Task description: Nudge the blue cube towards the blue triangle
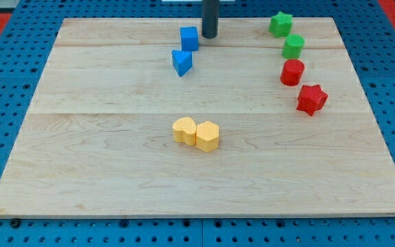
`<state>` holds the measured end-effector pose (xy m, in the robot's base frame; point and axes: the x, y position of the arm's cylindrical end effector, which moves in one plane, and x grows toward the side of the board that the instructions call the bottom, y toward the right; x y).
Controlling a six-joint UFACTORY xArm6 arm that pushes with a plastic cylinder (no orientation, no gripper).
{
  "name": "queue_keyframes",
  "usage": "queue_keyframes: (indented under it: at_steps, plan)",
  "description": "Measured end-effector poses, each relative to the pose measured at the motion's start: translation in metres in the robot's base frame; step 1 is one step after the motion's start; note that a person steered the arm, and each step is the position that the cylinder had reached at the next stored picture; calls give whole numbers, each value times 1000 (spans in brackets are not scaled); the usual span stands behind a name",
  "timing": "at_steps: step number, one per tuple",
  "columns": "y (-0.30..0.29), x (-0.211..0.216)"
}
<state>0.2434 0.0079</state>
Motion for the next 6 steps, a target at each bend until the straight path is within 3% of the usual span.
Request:
queue_keyframes:
  at_steps: [2,4,5,6]
  plan:
    - [-19,0]
    - [15,-6]
    - [35,-40]
    - [6,-50]
